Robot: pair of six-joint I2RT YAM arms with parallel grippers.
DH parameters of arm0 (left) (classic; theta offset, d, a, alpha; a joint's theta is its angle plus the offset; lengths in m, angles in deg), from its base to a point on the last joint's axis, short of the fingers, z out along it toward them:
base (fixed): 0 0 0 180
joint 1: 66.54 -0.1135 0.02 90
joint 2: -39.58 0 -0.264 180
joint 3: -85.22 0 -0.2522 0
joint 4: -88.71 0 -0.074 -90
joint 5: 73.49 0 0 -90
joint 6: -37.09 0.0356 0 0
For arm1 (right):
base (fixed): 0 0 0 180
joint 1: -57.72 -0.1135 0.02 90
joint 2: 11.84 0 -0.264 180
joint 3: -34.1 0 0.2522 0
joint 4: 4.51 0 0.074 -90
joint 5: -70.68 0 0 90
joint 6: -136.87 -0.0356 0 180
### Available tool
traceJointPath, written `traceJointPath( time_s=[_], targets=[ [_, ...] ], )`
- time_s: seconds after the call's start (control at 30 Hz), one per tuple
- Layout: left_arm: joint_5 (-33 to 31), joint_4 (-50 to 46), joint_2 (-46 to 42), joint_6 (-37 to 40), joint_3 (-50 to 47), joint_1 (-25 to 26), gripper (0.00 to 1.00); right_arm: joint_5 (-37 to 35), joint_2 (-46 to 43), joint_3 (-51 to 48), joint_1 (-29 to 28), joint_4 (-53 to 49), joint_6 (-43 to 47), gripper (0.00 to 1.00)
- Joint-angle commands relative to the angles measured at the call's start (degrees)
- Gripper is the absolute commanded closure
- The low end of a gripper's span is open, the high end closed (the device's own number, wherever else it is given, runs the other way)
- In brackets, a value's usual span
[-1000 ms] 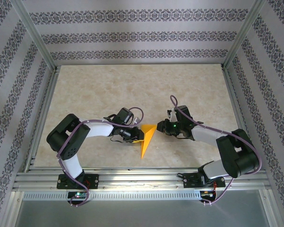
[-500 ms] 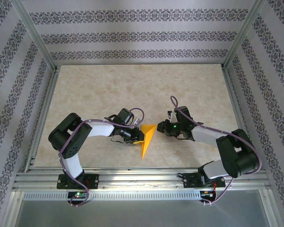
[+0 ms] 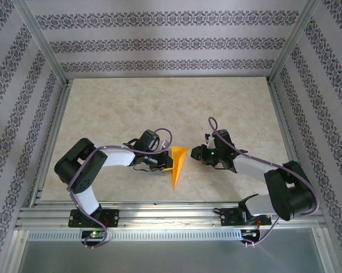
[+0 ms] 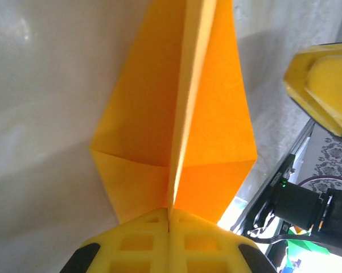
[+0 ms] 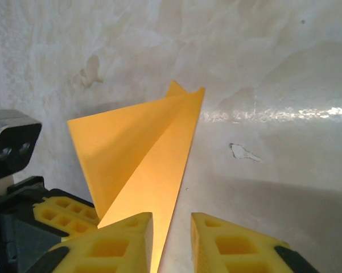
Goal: Fold a paper plane with a square sheet of paper (pick it up from the middle)
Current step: Turn over a paper plane at the center of the table.
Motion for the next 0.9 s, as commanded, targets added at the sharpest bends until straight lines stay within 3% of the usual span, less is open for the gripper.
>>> traceJointPath(
  time_s=[0.0,0.17,0.3,0.87],
  targets=[
    [-4.58,-0.85,-4.83,1.73,0.82,0.14,1.0,-1.55,-3.06,-0.42,-0.08,1.14,-2.2,0.71],
    [-16.63,-19.26,-7.88,9.33,6.58,0.45,1.0,1.28,-3.28,2.02,-2.78,1.8,-3.52,0.61],
    [-19.01,-26.63,-6.52,12.08,10.58,0.75,1.0,3.55,0.58,4.97,-5.7,4.67,-5.37,0.57],
    [-21.24,-30.95,-3.66,12.41,13.48,1.81,1.0,5.13,18.22,13.12,-11.05,8.45,-7.09,0.57]
  ],
)
